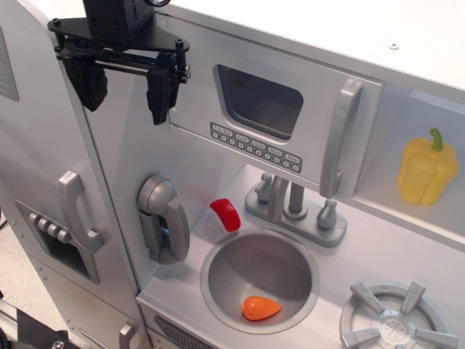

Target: Open microwave

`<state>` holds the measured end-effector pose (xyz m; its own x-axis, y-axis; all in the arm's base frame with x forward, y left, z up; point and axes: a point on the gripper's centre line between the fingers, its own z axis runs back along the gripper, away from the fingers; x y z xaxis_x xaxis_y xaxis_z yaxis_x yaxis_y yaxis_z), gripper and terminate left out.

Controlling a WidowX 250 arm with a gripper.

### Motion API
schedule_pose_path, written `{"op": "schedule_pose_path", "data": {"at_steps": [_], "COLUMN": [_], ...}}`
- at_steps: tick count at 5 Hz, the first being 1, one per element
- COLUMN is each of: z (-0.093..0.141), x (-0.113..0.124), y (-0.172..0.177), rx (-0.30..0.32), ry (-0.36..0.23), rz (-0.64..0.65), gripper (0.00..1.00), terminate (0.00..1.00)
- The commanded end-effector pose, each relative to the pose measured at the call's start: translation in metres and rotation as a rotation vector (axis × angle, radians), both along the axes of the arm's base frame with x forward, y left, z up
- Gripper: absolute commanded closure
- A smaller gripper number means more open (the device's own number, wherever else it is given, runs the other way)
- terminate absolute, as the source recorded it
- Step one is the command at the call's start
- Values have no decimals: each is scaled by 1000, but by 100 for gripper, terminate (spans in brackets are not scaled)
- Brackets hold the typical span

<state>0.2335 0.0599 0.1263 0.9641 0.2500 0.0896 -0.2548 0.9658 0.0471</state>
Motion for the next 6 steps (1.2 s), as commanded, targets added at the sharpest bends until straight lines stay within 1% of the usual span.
{"op": "schedule_pose_path", "data": {"at_steps": [1, 2, 3, 4, 5, 6], "z": [0, 7, 17, 27, 30, 23], "x": [0, 15, 28, 41, 52, 65], "y": [0, -35, -70, -100, -122, -129], "rx": [0, -82, -122, -173, -162, -167], "ry": [0, 32, 46, 1, -92, -129], "rz": [0, -50, -130, -194, -222, -201], "gripper": [0, 0, 0, 0, 0, 0], "terminate": [0, 0, 0, 0, 0, 0]}}
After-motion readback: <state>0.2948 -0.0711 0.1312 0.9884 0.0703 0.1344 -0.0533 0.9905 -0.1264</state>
